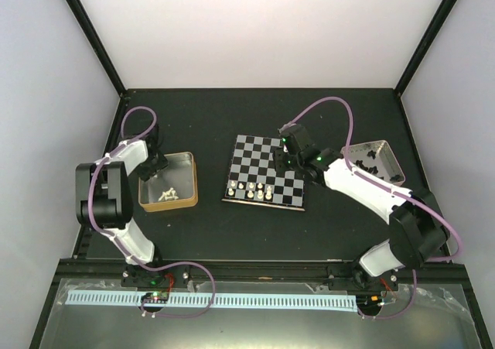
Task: Set up the chess pieces on the board
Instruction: Pick up the chess piece from the storage box.
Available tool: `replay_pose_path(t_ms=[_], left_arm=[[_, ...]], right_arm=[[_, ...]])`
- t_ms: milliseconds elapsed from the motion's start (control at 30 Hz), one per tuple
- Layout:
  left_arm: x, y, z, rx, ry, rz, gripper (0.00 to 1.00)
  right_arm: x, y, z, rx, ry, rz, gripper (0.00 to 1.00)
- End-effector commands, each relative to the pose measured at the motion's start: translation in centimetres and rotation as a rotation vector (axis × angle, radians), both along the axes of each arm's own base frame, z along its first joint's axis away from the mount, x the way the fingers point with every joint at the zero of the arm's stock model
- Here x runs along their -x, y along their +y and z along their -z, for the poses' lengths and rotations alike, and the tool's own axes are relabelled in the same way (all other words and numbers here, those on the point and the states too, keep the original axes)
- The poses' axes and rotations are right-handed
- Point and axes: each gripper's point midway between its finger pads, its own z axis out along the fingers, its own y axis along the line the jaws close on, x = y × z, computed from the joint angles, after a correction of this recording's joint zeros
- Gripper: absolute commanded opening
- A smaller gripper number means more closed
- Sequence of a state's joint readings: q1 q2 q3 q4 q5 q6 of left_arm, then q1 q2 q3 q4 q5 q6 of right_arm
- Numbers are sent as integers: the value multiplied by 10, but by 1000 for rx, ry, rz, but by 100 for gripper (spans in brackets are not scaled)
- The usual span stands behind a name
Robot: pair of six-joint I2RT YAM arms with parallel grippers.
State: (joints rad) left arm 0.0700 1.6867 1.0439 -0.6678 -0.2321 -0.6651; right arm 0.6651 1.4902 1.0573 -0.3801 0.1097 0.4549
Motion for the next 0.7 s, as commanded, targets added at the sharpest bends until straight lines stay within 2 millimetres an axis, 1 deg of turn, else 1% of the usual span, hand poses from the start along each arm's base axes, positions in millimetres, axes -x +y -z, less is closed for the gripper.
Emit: replay_pose_path(t_ms=[0, 100, 200, 300, 400, 467, 533, 567, 633, 667], left_arm=[[-24, 6, 5, 10, -38, -35, 45], [-27, 8, 11, 6, -39, -44, 43], [-25, 13, 15, -20, -26, -61, 37], [-27, 14, 17, -13, -27, -68, 34], [-26, 15, 16, -19, -27, -74, 34], [-24, 17, 14, -27, -24, -89, 37], [-23, 19, 13, -31, -24, -102, 38], [-22, 20, 13, -32, -24, -112, 37], [-23, 21, 12, -29, -35, -118, 31], [-24, 21, 10, -27, -40, -120, 26]], right_arm=[[-7, -3, -2, 2, -22, 8, 39], [-8, -3, -2, 3, -19, 7, 38], [-9, -3, -1, 5, -13, 7, 37], [-8, -2, 0, 0, -10, 6, 37], [-8, -1, 0, -6, -6, 4, 37], [-8, 0, 0, -8, -5, 3, 36], [-7, 0, -1, -10, -4, 1, 36], [-7, 0, -1, -11, -4, 1, 36], [-6, 0, 0, -12, -1, -1, 36], [-6, 0, 0, -12, -2, -2, 36]])
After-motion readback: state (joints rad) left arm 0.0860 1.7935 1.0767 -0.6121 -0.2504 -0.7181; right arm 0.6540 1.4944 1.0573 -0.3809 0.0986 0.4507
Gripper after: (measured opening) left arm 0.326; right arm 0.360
